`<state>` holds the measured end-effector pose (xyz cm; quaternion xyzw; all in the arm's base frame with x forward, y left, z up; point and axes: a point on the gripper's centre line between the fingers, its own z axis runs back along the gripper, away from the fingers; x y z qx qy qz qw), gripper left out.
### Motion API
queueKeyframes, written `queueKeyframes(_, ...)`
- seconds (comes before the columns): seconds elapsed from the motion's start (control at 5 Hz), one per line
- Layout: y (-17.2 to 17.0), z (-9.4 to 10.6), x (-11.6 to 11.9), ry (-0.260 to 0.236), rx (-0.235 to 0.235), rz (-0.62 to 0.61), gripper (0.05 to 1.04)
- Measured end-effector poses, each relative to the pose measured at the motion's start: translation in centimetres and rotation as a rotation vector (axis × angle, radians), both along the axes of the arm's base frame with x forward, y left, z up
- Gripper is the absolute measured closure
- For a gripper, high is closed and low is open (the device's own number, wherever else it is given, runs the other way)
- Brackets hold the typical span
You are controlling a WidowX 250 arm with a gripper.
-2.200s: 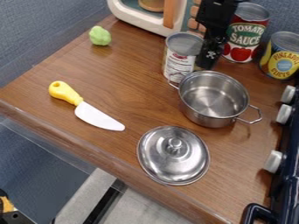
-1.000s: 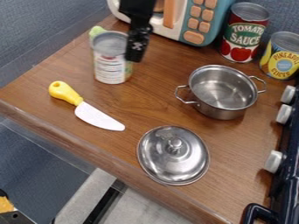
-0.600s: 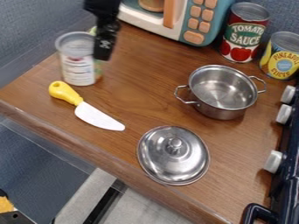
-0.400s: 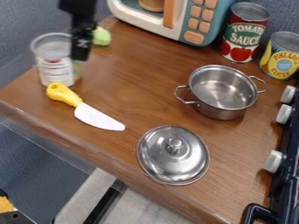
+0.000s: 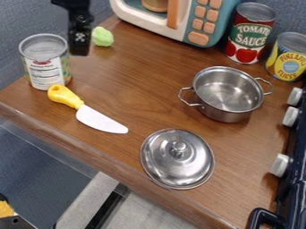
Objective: Move the can to the left side of the table
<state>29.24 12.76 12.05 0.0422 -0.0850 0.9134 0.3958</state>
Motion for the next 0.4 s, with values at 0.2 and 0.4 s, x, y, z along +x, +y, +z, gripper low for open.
queueKeyframes(0.2, -1.50, 1.54, 1.26, -0.070, -0.012, -0.065, 0.084)
queueKeyframes(0.4, -1.67, 2.05, 1.39, -0.086, -0.009, -0.072, 0.084)
